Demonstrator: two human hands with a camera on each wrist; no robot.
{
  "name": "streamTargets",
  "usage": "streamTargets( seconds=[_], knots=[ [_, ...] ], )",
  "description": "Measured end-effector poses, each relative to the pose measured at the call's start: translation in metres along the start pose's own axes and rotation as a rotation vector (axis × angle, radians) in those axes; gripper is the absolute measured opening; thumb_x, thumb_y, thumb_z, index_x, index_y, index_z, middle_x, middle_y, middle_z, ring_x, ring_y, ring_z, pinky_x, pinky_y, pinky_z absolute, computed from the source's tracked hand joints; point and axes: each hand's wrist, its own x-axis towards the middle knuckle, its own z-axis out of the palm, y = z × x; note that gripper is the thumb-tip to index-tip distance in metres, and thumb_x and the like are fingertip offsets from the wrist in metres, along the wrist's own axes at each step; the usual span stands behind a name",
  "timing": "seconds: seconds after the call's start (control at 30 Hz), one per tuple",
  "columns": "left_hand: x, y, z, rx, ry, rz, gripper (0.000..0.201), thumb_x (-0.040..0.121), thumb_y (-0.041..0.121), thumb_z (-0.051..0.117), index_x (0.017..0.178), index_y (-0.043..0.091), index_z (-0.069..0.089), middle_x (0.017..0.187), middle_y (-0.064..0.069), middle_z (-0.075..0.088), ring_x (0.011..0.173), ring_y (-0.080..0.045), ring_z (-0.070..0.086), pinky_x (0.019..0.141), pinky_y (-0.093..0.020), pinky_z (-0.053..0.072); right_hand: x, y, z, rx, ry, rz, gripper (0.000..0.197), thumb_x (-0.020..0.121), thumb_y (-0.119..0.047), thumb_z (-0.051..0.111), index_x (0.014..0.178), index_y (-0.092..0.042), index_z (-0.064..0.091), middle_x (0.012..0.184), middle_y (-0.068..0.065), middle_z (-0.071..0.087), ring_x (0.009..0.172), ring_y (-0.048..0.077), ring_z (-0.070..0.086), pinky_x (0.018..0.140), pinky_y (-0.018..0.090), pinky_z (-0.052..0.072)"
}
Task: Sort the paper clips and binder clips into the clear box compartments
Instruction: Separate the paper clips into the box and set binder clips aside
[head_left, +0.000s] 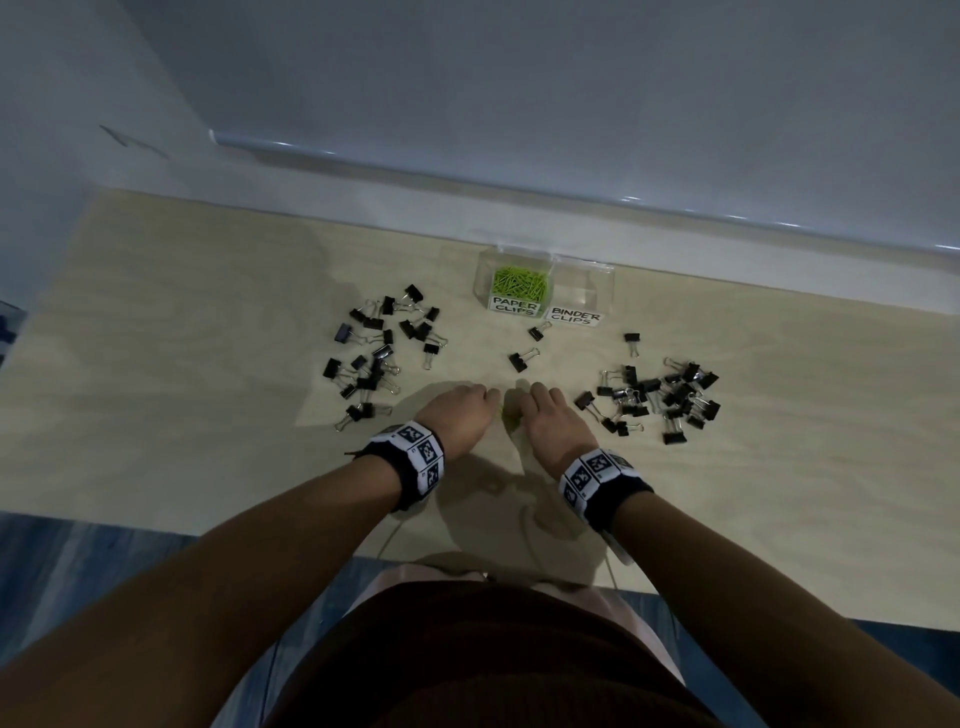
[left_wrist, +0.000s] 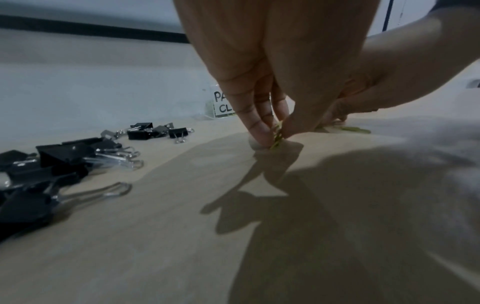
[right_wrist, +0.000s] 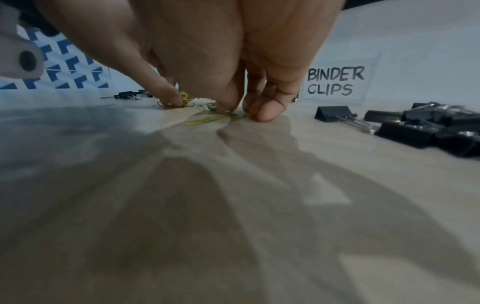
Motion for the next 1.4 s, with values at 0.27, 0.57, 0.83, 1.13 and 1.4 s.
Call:
streamTargets(
  seconds=[0.27, 0.57, 0.83, 1.13, 1.4],
  knots=[
    [0.011, -0.019, -0.033, -0.470, 0.091, -0.146, 0.024, 0.088, 0.009, 0.053, 0.112, 0.007, 0.052, 0.100, -0.010, 0.062, 0.084, -0.024, 0.060, 0.073, -0.032, 0.050, 0.015, 0.020, -0.025, 0.282, 0.009, 0.141, 0.026, 0.083, 0.009, 0.043, 0.102, -0.006, 0.052, 0.108, 0.012, 0.050, 0.094, 0.030, 0.054, 0.076, 0.033, 0.043],
    [0.090, -0.041, -0.123, -0.686, 0.417, -0.255, 0.024, 0.084, 0.005, 0.060, 0.108, 0.006, 0.059, 0.100, -0.011, 0.066, 0.087, -0.023, 0.063, 0.076, -0.029, 0.050, 0.098, 0.039, -0.124, 0.386, 0.323, 0.358, 0.017, 0.089, -0.007, 0.045, 0.091, -0.008, 0.062, 0.095, 0.013, 0.066, 0.084, 0.027, 0.060, 0.076, 0.035, 0.052],
    [0.067, -0.032, -0.096, -0.532, 0.399, -0.106, 0.013, 0.089, 0.014, 0.057, 0.100, 0.010, 0.063, 0.102, -0.006, 0.064, 0.092, -0.021, 0.061, 0.083, -0.031, 0.049, 0.078, 0.047, -0.101, 0.311, 0.251, 0.246, 0.022, 0.089, -0.004, 0.048, 0.096, -0.008, 0.068, 0.103, 0.012, 0.067, 0.094, 0.026, 0.062, 0.086, 0.033, 0.051],
    [0.025, -0.015, -0.006, -0.400, 0.003, 0.081, 0.033, 0.084, 0.010, 0.064, 0.116, 0.008, 0.058, 0.122, -0.007, 0.051, 0.113, -0.023, 0.045, 0.096, -0.031, 0.036, 0.012, 0.055, -0.011, 0.072, -0.055, 0.010, 0.032, 0.077, 0.004, 0.053, 0.106, -0.009, 0.061, 0.112, 0.009, 0.049, 0.096, 0.029, 0.053, 0.078, 0.043, 0.054],
    [0.023, -0.011, 0.003, -0.303, -0.015, 0.040, 0.008, 0.086, 0.006, 0.060, 0.094, 0.004, 0.059, 0.107, -0.013, 0.053, 0.103, -0.028, 0.048, 0.088, -0.032, 0.039, 0.017, 0.044, -0.022, 0.040, -0.114, 0.137, 0.036, 0.081, 0.006, 0.050, 0.116, -0.003, 0.049, 0.123, 0.013, 0.042, 0.112, 0.030, 0.044, 0.091, 0.041, 0.048]
  ],
)
